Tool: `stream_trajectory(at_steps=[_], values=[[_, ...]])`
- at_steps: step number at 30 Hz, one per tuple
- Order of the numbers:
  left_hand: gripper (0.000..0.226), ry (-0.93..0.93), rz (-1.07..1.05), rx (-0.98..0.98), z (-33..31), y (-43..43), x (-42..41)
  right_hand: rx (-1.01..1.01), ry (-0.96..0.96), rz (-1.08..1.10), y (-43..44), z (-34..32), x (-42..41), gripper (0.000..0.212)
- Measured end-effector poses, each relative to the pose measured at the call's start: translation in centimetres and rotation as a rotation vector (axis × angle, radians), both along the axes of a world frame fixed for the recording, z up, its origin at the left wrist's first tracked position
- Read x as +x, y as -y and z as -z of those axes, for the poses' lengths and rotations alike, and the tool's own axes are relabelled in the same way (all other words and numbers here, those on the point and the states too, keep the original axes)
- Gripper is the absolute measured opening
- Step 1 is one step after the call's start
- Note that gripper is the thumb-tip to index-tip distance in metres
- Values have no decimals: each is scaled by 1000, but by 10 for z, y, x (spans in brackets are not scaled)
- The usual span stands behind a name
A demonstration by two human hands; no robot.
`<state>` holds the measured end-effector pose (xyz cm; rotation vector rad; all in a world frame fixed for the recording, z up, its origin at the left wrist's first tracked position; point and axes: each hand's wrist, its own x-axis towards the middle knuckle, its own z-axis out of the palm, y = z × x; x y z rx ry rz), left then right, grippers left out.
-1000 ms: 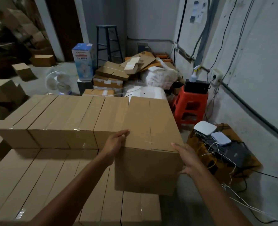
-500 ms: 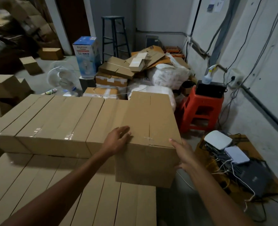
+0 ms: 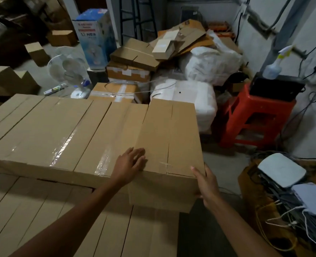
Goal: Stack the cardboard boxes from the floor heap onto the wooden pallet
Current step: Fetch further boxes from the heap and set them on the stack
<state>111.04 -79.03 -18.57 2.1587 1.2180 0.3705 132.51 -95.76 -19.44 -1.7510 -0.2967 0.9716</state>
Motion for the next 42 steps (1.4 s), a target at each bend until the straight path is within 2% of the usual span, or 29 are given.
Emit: stream_trajectory(at_steps=[2, 6, 12, 15, 20, 30, 42], values=[[59, -47, 11, 8, 34, -14, 5, 3, 1, 8, -12, 34, 6, 47], [82, -144, 14, 41, 92, -29, 8, -3, -6, -10, -29, 94, 9, 52], [69, -276, 35, 116, 150, -38, -4, 17, 49, -34, -45, 148, -3, 60], [70, -333, 60, 171, 164, -45, -12, -3, 65, -73, -49, 164, -11, 65], [86, -403, 153, 274, 182, -52, -30, -4, 77, -97, -51, 176, -14, 67], [74, -440, 166, 384, 206, -41, -33, -2, 132, -217, -51, 178, -15, 75], [61, -287, 117, 441, 211, -39, -31, -14, 176, -317, -46, 186, -10, 78]])
